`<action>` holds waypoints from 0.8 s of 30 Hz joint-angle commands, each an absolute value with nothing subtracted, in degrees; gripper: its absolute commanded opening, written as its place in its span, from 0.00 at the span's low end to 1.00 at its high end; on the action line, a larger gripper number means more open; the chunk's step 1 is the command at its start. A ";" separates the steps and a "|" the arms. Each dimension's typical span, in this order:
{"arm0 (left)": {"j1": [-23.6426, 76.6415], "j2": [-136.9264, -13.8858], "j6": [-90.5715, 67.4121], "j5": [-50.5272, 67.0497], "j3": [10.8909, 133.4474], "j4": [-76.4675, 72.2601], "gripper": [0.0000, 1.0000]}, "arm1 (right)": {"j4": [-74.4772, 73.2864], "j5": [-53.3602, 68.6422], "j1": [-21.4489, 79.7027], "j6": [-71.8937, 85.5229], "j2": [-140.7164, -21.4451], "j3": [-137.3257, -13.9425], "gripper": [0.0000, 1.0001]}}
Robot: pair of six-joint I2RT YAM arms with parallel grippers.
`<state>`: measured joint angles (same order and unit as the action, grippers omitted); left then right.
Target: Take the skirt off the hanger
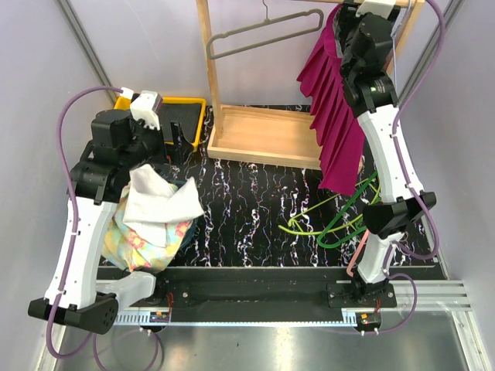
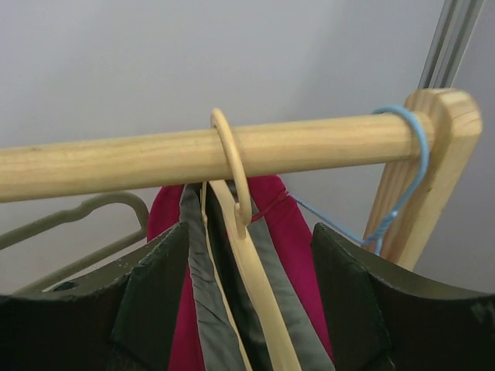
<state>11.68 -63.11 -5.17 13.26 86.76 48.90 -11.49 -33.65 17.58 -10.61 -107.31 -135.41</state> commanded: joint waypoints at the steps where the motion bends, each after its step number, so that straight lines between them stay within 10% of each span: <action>1: 11.69 -62.67 -4.31 13.01 91.49 47.29 0.99 | -13.00 -35.68 17.84 -9.32 -110.04 -136.58 0.72; 15: 11.69 -61.35 -2.20 11.69 95.62 47.29 0.99 | -21.35 -33.14 16.35 -0.35 -109.69 -134.22 0.60; 24: 11.69 -59.85 -2.55 11.51 95.01 47.11 0.99 | -21.71 -25.23 16.08 6.59 -106.26 -128.23 0.23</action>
